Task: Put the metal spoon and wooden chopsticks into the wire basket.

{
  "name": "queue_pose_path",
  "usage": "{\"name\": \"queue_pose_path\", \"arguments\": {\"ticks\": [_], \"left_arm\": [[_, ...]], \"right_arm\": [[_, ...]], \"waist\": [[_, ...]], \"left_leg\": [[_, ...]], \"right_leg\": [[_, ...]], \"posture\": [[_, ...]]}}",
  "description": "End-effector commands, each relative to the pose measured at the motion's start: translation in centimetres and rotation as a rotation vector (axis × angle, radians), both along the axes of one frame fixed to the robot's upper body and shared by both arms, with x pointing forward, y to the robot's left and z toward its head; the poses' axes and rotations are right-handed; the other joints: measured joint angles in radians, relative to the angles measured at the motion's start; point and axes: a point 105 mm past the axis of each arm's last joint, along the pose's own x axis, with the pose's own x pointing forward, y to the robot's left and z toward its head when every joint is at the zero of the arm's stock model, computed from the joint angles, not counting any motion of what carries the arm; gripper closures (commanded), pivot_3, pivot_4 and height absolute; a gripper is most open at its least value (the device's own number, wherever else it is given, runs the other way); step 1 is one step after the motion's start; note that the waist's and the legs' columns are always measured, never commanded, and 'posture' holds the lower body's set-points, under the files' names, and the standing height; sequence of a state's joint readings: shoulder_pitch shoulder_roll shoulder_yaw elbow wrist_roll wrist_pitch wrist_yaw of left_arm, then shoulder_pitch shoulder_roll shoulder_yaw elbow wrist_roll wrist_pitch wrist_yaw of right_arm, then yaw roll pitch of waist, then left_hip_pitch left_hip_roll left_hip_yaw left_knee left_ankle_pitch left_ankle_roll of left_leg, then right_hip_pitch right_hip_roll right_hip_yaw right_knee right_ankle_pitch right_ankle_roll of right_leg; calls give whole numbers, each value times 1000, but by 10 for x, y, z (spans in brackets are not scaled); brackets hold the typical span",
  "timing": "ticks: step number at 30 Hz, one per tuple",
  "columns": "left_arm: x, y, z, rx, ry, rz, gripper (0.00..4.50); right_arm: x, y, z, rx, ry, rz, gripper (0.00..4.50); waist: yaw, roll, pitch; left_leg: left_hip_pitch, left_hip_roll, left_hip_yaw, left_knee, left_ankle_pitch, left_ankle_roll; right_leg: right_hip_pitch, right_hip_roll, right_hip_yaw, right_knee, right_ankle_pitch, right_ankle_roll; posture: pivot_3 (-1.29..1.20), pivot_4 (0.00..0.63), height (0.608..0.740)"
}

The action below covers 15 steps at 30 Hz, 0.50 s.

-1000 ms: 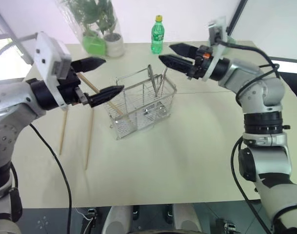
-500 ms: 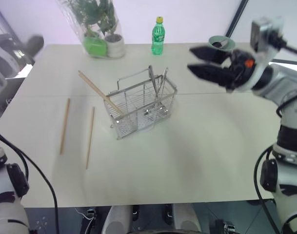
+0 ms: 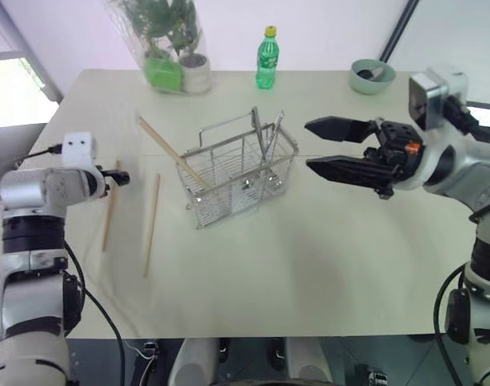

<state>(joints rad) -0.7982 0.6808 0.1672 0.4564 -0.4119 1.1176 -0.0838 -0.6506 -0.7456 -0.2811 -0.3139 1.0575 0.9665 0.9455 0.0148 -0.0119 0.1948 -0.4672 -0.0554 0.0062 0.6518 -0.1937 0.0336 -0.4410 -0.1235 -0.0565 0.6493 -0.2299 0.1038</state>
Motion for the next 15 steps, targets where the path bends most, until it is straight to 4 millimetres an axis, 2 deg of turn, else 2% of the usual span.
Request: {"name": "queue_pose_path", "arguments": {"ticks": [1, 2, 5, 12, 15], "left_arm": [[10, -3, 0, 18, -7, -14, 0], [11, -4, -2, 21, -3, -19, 0], [15, -8, -8, 12, 4, -33, 898], [19, -8, -9, -18, -4, -11, 4438], [19, -4, -6, -13, -24, 7, 4438]], "right_arm": [[-7, -5, 12, 27, -56, -33, 37], [-7, -5, 12, 29, -56, -42, 37], [-6, -6, 10, 30, -57, -60, 0], [-4, -12, 11, 34, -57, -87, 0], [-3, -15, 11, 36, -54, -99, 0]], "waist": [[2, 0, 0], [2, 0, 0], [1, 0, -1], [-1, 0, -1], [-1, 0, -1]], "left_leg": [[0, 0, 0, 0, 0, 0], [0, 0, 0, 0, 0, 0], [1, 0, 0, 0, 0, 0], [1, 0, 0, 0, 0, 0], [1, 0, 0, 0, 0, 0]], "right_leg": [[0, -1, 0, 0, 0, 0], [1, -1, -1, 0, 0, 0], [2, -1, -1, -1, 0, 0], [2, -2, -1, -1, 0, 0], [3, -2, -1, -1, 0, 0]], "posture": [[0, 150, 684], [0, 150, 684], [0, 150, 684], [0, 150, 684], [0, 150, 684]]}}
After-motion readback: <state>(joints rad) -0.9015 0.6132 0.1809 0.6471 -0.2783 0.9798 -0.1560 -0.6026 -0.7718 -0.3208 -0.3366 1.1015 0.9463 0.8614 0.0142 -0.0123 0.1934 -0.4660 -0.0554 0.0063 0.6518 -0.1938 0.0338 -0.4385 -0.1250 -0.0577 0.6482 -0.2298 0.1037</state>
